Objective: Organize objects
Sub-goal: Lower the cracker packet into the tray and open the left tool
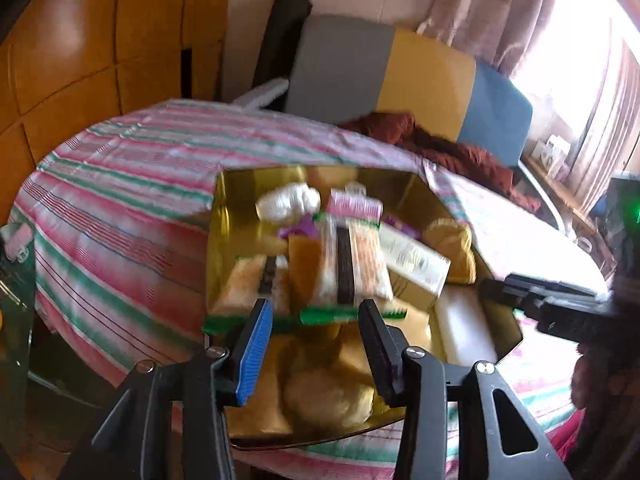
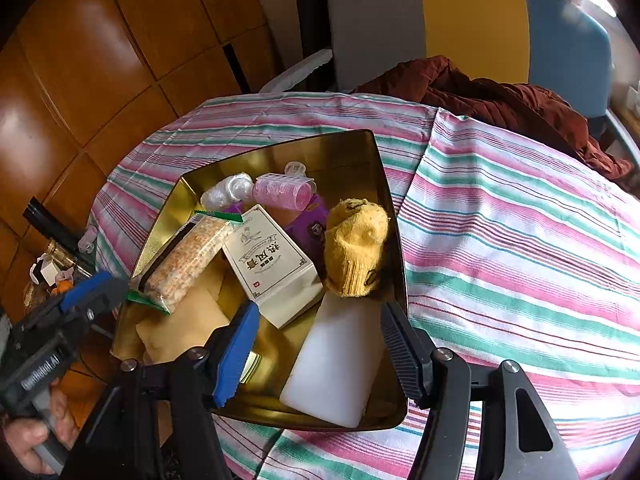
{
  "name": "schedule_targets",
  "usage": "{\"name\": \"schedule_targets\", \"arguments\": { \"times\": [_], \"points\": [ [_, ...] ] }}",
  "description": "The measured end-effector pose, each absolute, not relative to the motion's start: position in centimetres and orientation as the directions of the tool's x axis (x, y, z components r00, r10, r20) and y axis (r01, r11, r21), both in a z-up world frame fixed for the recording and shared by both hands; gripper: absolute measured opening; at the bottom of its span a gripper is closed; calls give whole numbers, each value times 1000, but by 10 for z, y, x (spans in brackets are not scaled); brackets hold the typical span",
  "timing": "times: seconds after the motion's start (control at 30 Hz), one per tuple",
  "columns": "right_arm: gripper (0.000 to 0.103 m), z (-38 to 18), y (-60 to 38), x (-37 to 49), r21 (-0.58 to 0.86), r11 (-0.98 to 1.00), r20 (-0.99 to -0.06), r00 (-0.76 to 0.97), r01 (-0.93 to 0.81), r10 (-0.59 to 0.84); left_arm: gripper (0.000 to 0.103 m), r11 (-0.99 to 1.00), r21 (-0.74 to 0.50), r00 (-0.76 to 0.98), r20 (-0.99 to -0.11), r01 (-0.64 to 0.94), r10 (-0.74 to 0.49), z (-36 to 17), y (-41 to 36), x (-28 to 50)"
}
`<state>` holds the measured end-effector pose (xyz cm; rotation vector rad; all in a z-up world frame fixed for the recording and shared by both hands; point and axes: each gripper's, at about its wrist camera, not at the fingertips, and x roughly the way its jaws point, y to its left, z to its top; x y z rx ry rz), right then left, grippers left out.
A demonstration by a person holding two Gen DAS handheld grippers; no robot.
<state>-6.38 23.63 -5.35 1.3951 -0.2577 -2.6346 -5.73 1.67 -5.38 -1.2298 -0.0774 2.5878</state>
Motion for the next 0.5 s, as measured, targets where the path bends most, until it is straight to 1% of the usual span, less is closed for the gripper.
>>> {"name": "schedule_targets", "arguments": {
  "times": [0.13, 0.37, 0.5],
  "points": [
    [64, -54, 233, -62, 212, -976, -806, -554, 57, -208, 43, -964, -150, -583, -772, -218, 252, -67, 29, -72],
    [64, -52, 234, -54, 204, -978, -804, -561, 53, -198, 43, -973, -126, -603, -767, -194, 220, -63, 31, -78],
    [66, -50, 228, -50, 171, -983, -801, -574, 58, -173, 48, -980, -110, -624, -758, -164, 189, -55, 25, -70]
  ]
}}
